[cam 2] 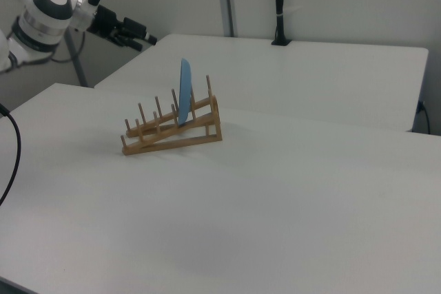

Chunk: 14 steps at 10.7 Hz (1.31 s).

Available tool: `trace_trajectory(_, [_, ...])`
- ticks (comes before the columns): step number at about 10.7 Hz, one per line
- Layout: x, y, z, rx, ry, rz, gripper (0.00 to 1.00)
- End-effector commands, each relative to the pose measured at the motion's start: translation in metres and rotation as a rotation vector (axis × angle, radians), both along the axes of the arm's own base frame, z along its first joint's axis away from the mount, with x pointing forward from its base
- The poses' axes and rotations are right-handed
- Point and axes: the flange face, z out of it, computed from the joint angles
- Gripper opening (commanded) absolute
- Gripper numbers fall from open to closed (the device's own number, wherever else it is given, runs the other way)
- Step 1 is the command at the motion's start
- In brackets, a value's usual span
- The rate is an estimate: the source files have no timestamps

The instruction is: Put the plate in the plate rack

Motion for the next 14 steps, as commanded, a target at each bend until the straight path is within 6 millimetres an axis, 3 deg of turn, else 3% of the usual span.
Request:
trace_trajectory(1, [-0.046, -0.048, 0.025, 0.479, 0.164, -0.098, 1.00])
trace_trajectory(4, [-0.075, -0.122, 0.016, 0.580, 0.419, -0.178, 1.00])
trace_trajectory(8, [-0.131, -0.205, 0.038, 0.563, 0.663, -0.043, 1.00])
trace_trajectory(10, [-0.137, -0.223, 0.039, 0.556, 0.675, -0.029, 1.00])
trace_trajectory(14, [-0.135, -0.226, 0.031, 0.554, 0.704, -0.072, 1.00])
